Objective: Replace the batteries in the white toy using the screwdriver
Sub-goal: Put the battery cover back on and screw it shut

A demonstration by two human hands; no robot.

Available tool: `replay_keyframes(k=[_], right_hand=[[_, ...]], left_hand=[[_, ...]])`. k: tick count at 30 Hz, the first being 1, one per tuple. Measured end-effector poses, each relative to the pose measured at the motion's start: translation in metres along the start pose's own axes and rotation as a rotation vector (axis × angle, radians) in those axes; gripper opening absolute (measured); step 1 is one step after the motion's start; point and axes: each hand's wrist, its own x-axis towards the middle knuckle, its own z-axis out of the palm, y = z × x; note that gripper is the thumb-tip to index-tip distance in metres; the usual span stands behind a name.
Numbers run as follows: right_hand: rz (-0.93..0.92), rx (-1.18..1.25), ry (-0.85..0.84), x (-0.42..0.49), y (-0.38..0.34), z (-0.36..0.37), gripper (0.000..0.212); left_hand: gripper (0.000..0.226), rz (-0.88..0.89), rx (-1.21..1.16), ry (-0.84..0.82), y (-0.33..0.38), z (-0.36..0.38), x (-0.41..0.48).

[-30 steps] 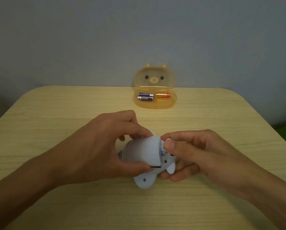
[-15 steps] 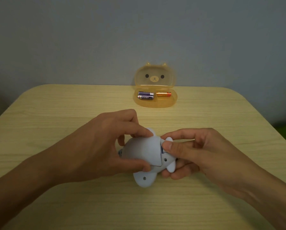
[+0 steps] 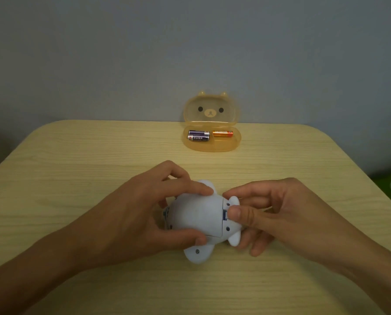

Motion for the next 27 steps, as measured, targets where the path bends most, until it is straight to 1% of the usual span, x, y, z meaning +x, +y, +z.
replay_keyframes(k=[2, 4, 6, 8, 10, 11, 13, 14, 19, 21, 24, 26, 27], right_hand=[[-0.081, -0.145, 0.103, 0.000, -0.001, -0.010, 0.040], [-0.196, -0.407, 0.182, 0.000, 0.000, -0.026, 0.048], [-0.244, -0.679, 0.172, -0.002, 0.002, -0.038, 0.052], [-0.246, -0.812, 0.103, -0.003, 0.008, -0.039, 0.059], [-0.260, -0.852, 0.058, 0.000, 0.020, -0.034, 0.065], [-0.286, -0.856, 0.072, 0.003, 0.026, -0.032, 0.065], [-0.344, -0.869, 0.106, 0.010, 0.032, -0.030, 0.058], [-0.368, -0.879, 0.096, 0.012, 0.032, -0.029, 0.053], [-0.514, -0.862, -0.146, 0.014, 0.036, -0.017, 0.035], [-0.615, -0.849, -0.180, 0.016, 0.040, -0.014, 0.024], [-0.744, -0.906, -0.130, 0.019, 0.045, -0.014, 0.016], [-0.807, -0.964, -0.060, 0.019, 0.045, -0.017, 0.015], [-0.827, -0.945, -0.012, 0.018, 0.043, -0.020, 0.012]], left_hand=[[0.064, -0.009, -0.010, 0.001, 0.000, 0.003, -0.002], [0.065, -0.004, -0.033, 0.005, 0.000, 0.006, -0.003], [0.065, -0.011, -0.056, 0.016, 0.000, 0.007, -0.003], [0.064, -0.023, -0.061, 0.021, -0.002, 0.005, -0.003], [0.063, -0.031, -0.045, 0.029, -0.006, 0.000, -0.003], [0.063, -0.034, -0.040, 0.036, -0.009, -0.002, -0.003], [0.063, -0.039, -0.041, 0.053, -0.014, -0.004, -0.002], [0.062, -0.040, -0.045, 0.062, -0.015, -0.003, -0.002], [0.061, -0.044, -0.056, 0.131, -0.023, -0.001, -0.001], [0.062, -0.038, -0.044, 0.156, -0.025, -0.001, -0.001], [0.064, -0.031, -0.022, 0.167, -0.026, 0.001, -0.001], [0.065, -0.031, -0.010, 0.168, -0.025, 0.002, -0.001], [0.066, -0.032, -0.005, 0.169, -0.025, 0.003, -0.001]])
